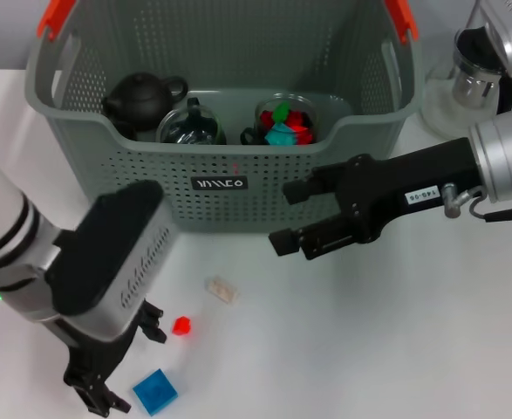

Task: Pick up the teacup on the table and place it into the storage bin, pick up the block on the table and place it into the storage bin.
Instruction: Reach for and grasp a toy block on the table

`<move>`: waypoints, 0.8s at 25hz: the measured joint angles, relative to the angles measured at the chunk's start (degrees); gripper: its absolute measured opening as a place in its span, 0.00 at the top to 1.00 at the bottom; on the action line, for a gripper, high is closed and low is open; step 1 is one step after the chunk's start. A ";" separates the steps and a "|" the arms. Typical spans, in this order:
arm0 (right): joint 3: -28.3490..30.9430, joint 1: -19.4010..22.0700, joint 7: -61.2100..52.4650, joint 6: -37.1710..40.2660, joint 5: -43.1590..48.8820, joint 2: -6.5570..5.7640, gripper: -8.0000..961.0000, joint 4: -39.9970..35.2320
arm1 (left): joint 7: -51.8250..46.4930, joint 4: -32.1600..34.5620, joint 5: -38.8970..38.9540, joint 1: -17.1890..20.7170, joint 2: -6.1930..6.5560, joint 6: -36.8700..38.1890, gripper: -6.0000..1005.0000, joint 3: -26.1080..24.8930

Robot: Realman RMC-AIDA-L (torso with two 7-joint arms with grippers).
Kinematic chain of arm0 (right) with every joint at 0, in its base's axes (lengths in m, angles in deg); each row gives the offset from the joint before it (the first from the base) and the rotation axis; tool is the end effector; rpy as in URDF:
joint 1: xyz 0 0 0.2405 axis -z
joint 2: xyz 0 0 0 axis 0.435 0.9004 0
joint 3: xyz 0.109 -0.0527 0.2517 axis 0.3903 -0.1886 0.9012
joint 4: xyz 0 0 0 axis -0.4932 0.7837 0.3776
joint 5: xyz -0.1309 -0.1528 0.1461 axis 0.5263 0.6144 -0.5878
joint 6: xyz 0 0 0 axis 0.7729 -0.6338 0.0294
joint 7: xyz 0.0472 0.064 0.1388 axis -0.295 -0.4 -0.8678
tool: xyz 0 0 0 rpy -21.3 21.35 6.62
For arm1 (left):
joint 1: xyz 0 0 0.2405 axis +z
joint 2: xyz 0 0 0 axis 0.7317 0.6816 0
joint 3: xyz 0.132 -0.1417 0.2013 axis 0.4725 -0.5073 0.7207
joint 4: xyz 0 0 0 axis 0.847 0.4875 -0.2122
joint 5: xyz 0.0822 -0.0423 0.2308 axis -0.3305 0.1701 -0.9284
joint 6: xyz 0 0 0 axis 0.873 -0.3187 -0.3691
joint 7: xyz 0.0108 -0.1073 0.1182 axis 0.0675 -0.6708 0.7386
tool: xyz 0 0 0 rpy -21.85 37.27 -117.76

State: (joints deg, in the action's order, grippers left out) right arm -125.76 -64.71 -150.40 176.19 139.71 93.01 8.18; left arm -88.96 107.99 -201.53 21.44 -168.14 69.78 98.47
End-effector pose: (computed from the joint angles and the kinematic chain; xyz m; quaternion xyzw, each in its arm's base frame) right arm 0.1535 0.4026 -0.0378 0.9692 -0.1943 -0.1484 0.0286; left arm -0.2214 0.3290 -0.0383 0.9545 -0.1570 -0.2426 0.0733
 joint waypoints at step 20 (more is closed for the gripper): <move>3.11 -0.38 -0.21 1.01 2.40 -0.18 0.02 5.16 | 5.57 -0.61 -2.43 -2.90 -0.12 -2.27 0.13 14.64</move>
State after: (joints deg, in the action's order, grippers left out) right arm -122.65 -65.09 -150.61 177.19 142.11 92.83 13.34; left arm -83.39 107.38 -203.96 18.54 -168.26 67.51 113.11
